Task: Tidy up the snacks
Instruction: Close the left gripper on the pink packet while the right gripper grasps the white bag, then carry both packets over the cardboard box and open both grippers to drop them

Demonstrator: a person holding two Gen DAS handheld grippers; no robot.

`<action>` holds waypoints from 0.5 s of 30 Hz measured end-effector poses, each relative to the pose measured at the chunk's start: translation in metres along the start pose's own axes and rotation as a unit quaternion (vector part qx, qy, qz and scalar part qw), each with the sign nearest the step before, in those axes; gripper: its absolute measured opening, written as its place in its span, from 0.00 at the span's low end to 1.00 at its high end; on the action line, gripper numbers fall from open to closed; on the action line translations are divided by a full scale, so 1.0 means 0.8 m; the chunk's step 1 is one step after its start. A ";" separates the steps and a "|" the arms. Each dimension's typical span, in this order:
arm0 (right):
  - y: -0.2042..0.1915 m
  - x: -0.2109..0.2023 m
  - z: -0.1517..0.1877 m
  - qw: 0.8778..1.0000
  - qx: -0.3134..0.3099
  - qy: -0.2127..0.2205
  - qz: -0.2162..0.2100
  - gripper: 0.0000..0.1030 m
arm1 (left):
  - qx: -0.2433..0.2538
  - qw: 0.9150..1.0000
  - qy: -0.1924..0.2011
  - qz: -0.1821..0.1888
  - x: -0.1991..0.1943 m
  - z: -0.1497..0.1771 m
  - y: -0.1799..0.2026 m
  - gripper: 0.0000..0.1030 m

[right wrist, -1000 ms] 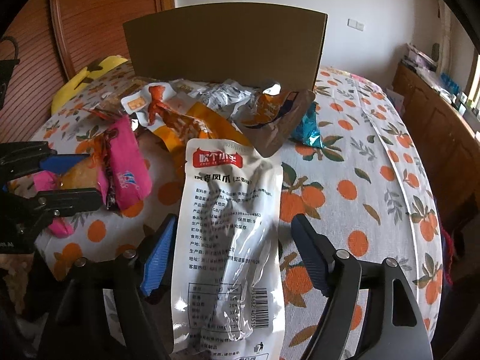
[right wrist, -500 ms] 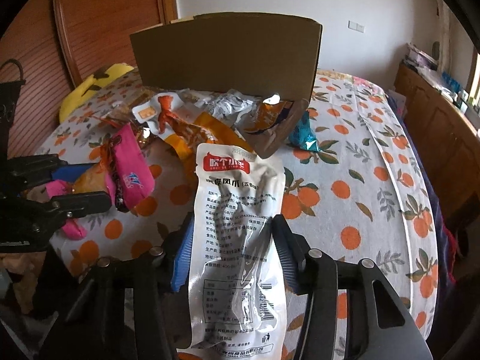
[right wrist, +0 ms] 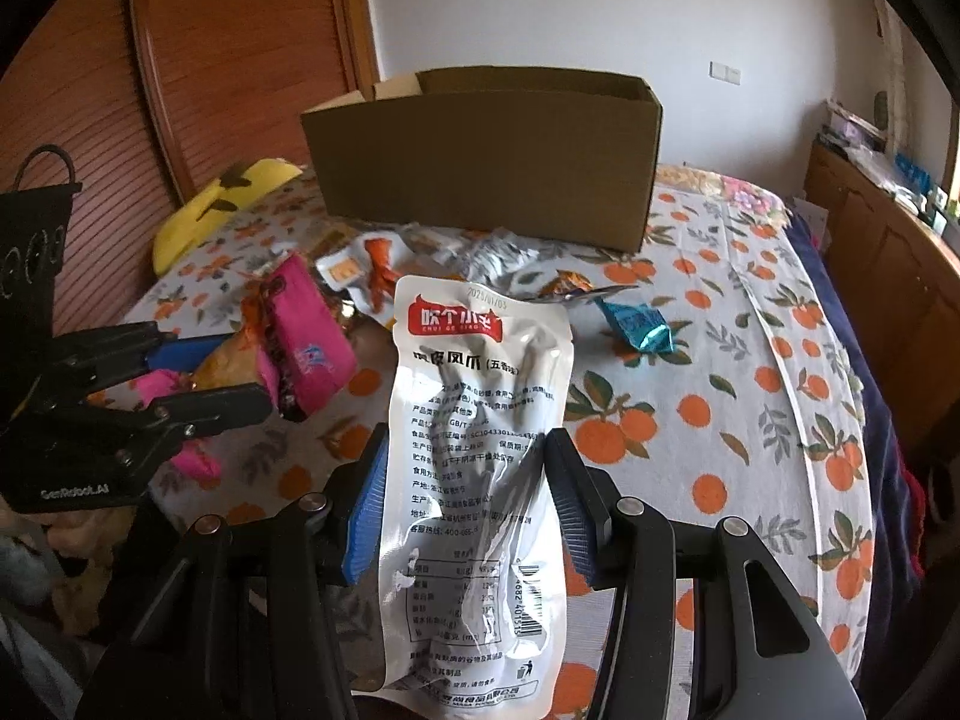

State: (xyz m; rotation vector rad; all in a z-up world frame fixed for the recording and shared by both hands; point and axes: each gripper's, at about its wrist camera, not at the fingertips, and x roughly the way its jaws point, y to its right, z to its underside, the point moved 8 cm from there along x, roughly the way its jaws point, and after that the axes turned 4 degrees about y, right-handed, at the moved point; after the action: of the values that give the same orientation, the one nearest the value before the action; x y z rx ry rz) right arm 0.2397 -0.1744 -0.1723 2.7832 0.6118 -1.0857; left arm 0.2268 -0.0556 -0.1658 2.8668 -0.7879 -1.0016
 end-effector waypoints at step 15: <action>0.005 -0.006 -0.047 0.999 -0.011 0.032 0.005 0.50 | -0.010 0.999 0.042 -0.018 -0.009 -0.048 -0.029 0.44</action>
State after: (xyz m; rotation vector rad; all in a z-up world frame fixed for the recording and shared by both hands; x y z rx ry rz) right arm 0.2619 -0.1712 -0.1411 2.8079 0.6131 -0.9859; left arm 0.2552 -0.0384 -0.1349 2.8934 -0.7185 -0.8791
